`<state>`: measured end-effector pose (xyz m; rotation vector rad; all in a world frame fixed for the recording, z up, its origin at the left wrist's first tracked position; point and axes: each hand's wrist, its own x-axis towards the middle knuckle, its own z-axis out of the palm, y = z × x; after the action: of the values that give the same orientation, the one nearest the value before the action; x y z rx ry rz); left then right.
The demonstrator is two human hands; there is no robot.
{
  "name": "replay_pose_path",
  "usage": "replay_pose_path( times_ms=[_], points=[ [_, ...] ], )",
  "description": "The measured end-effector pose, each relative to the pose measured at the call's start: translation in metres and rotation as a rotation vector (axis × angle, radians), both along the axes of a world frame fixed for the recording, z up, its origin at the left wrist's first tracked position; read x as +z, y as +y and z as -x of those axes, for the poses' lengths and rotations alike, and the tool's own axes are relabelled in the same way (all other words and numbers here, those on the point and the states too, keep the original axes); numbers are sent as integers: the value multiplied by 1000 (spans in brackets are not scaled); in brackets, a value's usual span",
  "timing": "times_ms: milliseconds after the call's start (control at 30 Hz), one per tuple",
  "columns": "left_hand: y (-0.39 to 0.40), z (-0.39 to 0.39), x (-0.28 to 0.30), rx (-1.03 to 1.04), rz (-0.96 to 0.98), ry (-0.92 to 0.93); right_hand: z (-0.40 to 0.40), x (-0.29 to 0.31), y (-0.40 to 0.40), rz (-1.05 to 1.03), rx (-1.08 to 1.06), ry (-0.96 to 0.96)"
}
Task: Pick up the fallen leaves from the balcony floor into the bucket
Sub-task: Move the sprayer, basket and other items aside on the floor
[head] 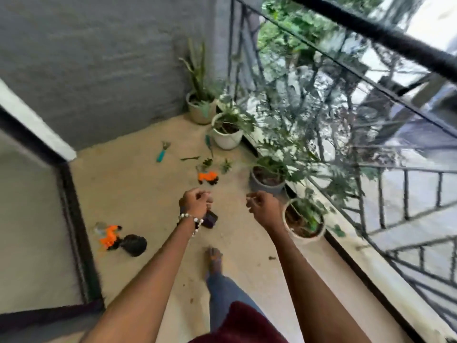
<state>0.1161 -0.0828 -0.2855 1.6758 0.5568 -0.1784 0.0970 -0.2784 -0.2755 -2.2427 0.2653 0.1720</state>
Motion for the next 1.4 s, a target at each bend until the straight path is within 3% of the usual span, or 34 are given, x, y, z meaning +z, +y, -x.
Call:
replay_pose_path(
  times_ms=[400,633,933,1033,1133,1233,1400],
  points=[
    [171,-187,-5,319,-101,11,-251,-4,159,46,320,43],
    [271,-298,-24,437,-22,49,-376,-27,259,43,406,135],
    [424,-467,-98,327,-97,165,-530,-127,403,-35,192,389],
    [464,-519,-128,255,-135,239,-575,-204,434,-30,164,481],
    [489,-568,-165,216,-144,285,-611,-219,475,10,162,543],
    [503,-615,-227,168,-117,325,-654,-263,504,10,148,598],
    [522,-678,-385,165,-73,411,-720,-432,539,75,195,695]
  ],
)
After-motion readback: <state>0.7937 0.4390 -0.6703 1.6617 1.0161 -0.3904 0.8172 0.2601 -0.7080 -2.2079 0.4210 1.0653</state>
